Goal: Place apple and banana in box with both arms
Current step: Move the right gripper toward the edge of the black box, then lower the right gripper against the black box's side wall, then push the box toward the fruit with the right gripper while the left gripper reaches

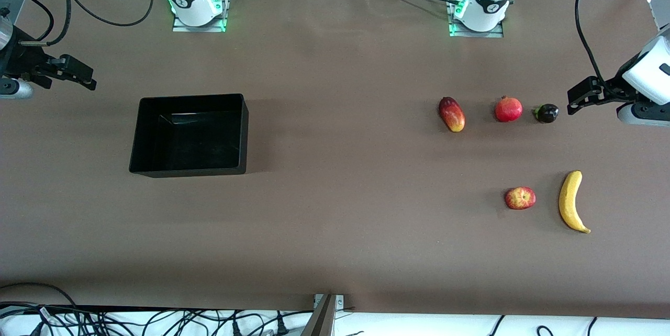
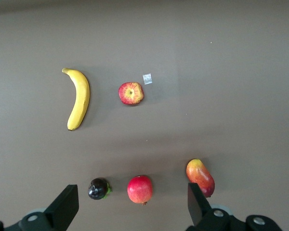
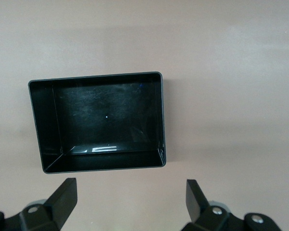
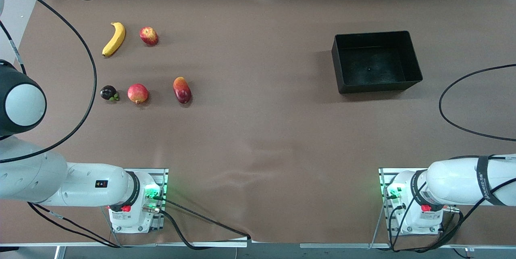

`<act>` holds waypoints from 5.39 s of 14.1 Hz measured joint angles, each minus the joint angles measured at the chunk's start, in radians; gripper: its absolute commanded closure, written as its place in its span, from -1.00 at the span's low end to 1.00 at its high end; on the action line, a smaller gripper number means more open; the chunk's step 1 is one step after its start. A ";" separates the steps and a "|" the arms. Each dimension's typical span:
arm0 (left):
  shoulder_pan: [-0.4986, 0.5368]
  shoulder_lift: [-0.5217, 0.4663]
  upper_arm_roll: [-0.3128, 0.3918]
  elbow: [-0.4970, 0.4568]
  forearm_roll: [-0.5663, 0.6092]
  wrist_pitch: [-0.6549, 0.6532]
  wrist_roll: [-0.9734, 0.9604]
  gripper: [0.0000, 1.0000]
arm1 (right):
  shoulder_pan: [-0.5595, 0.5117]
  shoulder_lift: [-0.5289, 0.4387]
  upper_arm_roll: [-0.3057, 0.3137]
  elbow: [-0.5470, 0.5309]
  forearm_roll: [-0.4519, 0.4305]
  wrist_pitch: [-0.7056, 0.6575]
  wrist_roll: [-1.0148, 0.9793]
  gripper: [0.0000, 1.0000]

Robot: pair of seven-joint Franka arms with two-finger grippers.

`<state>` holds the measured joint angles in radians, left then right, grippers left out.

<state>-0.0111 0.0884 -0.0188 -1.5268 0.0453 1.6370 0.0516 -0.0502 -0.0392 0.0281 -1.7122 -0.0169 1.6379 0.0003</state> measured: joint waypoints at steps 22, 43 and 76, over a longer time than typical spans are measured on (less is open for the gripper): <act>0.000 0.001 0.000 0.000 0.000 0.000 0.000 -1.00 | -0.003 0.051 -0.062 -0.097 -0.001 -0.037 0.005 -1.00; 0.000 0.001 0.000 0.006 0.000 0.000 0.000 -1.00 | -0.005 0.263 -0.121 -0.797 -0.001 1.223 -0.125 0.53; 0.094 0.345 -0.014 0.034 0.000 0.320 0.007 -1.00 | 0.650 0.808 0.057 0.313 0.001 0.634 0.701 1.00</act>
<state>0.0830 0.4333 -0.0329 -1.4924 0.0454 1.9572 0.0586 0.5994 0.7684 0.0848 -1.3996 -0.0155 2.2715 0.7011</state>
